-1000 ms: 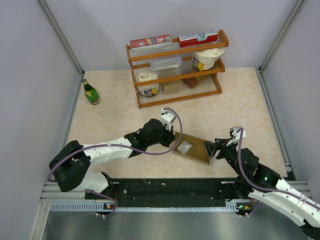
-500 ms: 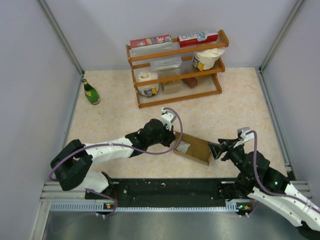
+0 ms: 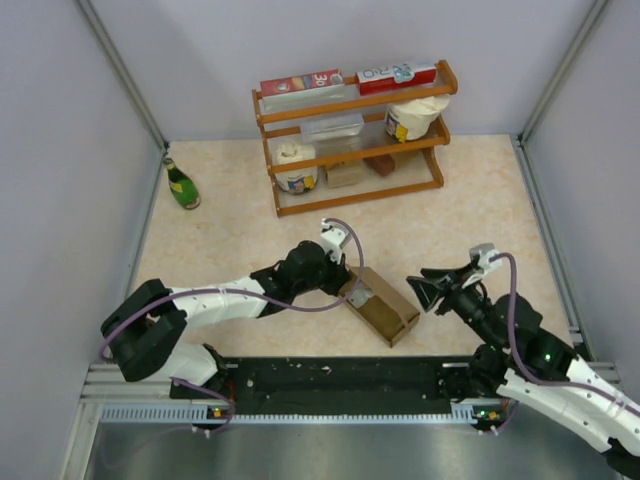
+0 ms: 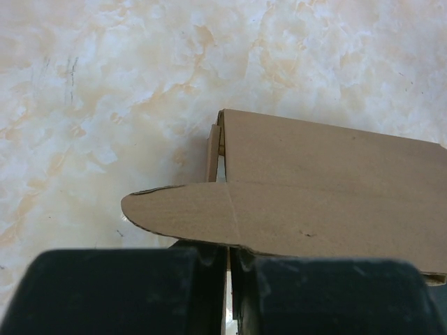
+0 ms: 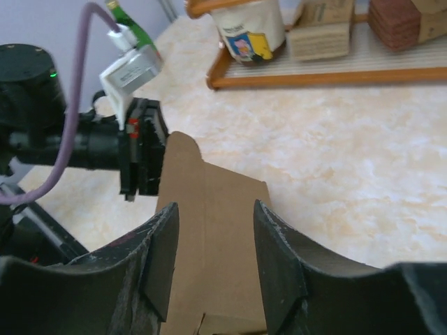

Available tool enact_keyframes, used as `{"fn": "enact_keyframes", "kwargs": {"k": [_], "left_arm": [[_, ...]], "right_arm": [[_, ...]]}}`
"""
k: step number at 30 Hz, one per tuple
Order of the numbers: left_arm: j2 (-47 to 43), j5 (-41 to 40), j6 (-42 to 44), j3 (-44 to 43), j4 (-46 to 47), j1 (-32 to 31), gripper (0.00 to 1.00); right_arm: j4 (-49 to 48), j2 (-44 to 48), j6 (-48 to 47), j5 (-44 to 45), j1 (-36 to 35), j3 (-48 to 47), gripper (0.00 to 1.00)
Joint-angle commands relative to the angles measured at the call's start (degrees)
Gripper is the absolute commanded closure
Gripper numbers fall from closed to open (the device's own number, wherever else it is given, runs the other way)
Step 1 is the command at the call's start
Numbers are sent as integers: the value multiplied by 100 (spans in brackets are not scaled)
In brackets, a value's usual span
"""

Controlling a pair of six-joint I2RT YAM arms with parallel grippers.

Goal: Fold the paper box

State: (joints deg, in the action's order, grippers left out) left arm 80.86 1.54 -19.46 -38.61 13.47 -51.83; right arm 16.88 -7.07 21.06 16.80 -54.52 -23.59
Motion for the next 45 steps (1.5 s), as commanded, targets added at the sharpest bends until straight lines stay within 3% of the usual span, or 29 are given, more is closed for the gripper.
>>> {"fn": "enact_keyframes", "kwargs": {"k": [1,8,14,24,28,35,45], "left_arm": [[-62,-101,-31,204,102,-20,100],[-88,-101,-40,328,173,-20,100],[-176,-66,-22,380,164,-20,96],[-492,-284,-154,372,-283,-29,65],[-685,-373,-233,363,-617,-20,60],[-1396,-812,-663,372,-1724,-20,58],[-2873,-1384,-1262,680,-2586,-20,67]], "right_arm": [[-71,-1004,249,650,-67,-453,56],[-773,-2096,504,518,-76,-225,74],[-1494,-2719,785,-26,-67,91,77],[-2312,-3538,1146,-581,-76,496,78],[-2374,-3608,1172,-634,-67,575,78],[-2453,-3766,1181,-686,-76,689,78],[-2813,-4478,1102,-924,-67,725,78]]}}
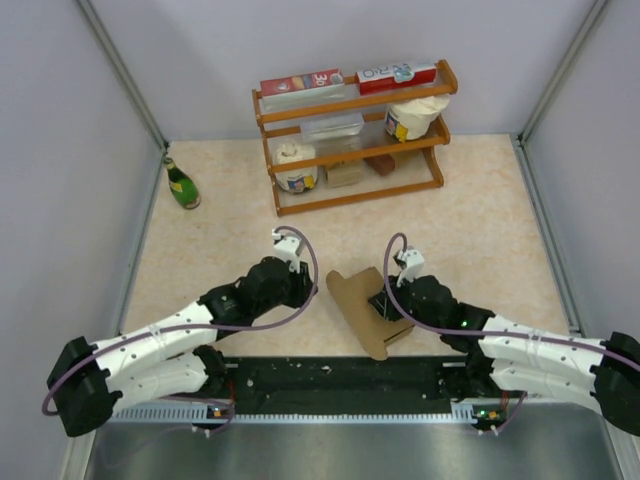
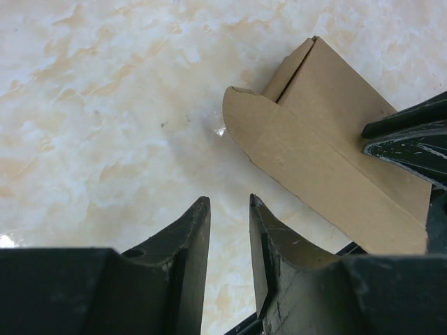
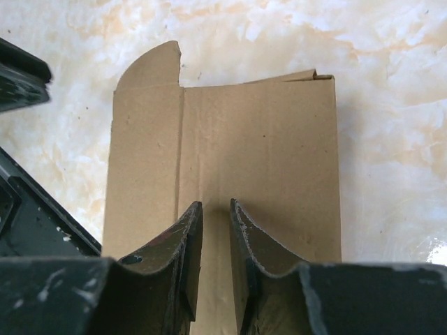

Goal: Fold the paper box

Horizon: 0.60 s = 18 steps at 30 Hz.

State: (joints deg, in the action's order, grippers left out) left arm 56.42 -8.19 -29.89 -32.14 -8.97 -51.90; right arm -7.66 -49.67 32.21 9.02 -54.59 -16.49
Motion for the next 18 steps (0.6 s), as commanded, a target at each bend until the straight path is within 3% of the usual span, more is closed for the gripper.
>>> {"fn": "enact_keyframes", "kwargs": {"k": [1,8,12,18], "left_arm": [[-544,-490,-210,6,-386,-22,67],[-817,-781,158,-126,-9,-13,68],[-537,-825,562,-336,457,-4,62],[455,-361,1116,-1170,1080,188,59]], "right_arm": [[-359,-279,-30,-163,-61,6,78],[-9,-552,-65,-93,-61,-134,77],[326,-562,-118,-41,-61,-284,73],[1361,605,-136,784,-61,-732,61]]}}
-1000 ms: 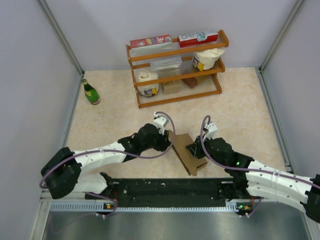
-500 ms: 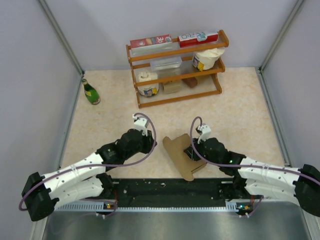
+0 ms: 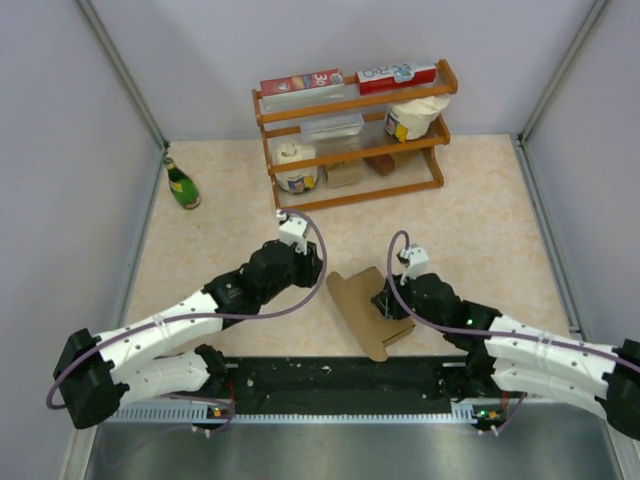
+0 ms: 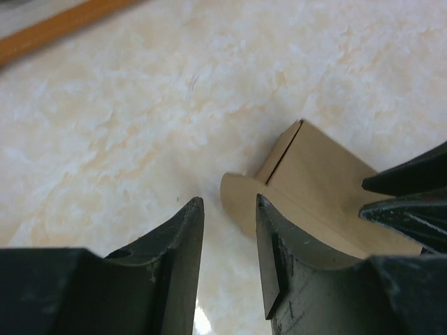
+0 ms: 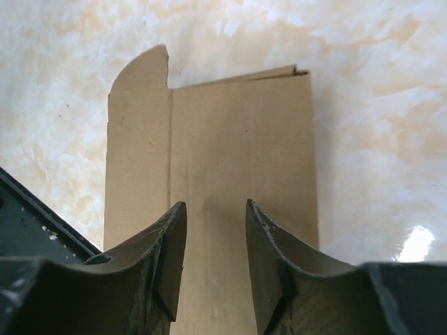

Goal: Fold the paper box

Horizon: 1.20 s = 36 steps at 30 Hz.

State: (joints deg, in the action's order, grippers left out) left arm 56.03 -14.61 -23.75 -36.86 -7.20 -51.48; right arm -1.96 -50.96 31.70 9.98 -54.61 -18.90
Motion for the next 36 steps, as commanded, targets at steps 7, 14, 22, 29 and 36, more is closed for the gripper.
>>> {"fn": "enact_keyframes", "kwargs": {"k": [7,14,22,29,36], "left_arm": [[2445,1959,661,-2007,1080,736,63],[4142,2340,1047,-3537,-315,842,80],[4645,2419,1118,-3635,-703,930,100],[4838,2875,986,-3389,-625,921,100],[4952,3368,898,-3134,-405,912,100]], "right_arm": [[3857,1343,1371,1824,-50,-1660,63],[6039,799,2814,1210,-41,-2066,90],[6260,789,3333,330,-41,-1407,100],[5128,517,3289,-356,-50,-879,100],[4257,201,3342,-216,-50,-826,100]]}}
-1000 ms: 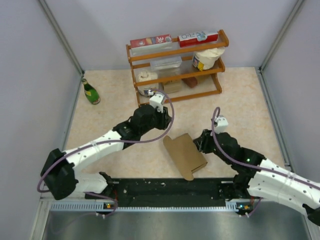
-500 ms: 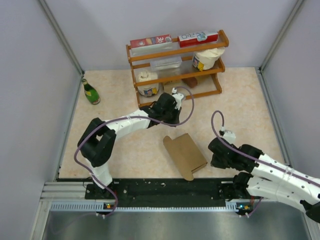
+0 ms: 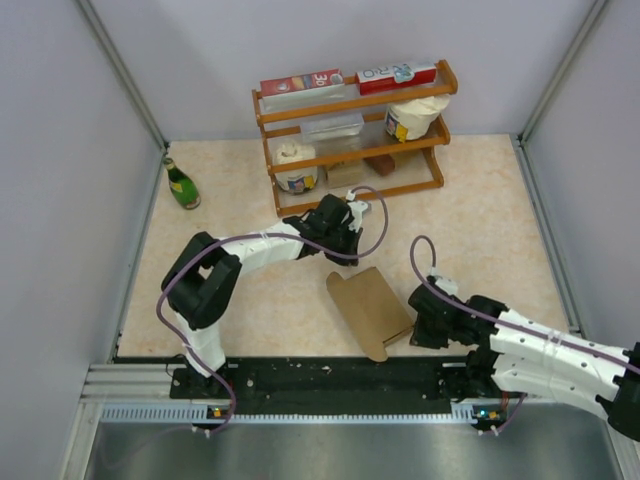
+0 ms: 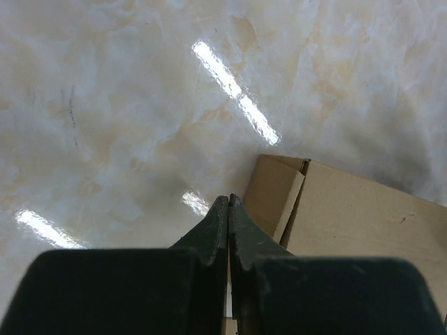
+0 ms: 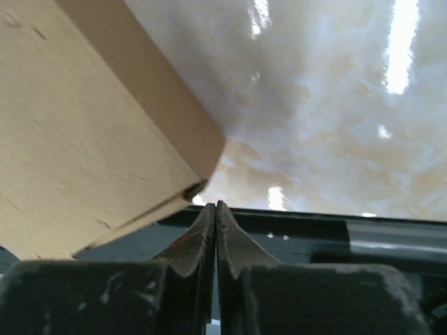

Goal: Fold the paper box

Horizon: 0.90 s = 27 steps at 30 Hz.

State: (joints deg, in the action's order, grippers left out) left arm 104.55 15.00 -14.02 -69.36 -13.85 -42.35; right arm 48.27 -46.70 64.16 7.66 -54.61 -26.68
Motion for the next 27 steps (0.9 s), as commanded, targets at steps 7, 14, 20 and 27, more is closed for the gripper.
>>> {"fn": "enact_keyframes", "kwargs": {"k": [7,14,20,27], "left_arm": [[21,468,-101,511,347,-2,100],[-303,425,-180,933,374,-2,100],[-497,372,-408,1267,567,-2,100],[-620,3,-707,1434,734,-2,100]], "right_arm": [[-1320,-753,211,314,-50,-13,100],[-1347,-604,299,833,-6,-13,100],[-1583,-709,-96,991,187,-83,100],[-1777,-1227,-860,1378,477,-487,100]]}}
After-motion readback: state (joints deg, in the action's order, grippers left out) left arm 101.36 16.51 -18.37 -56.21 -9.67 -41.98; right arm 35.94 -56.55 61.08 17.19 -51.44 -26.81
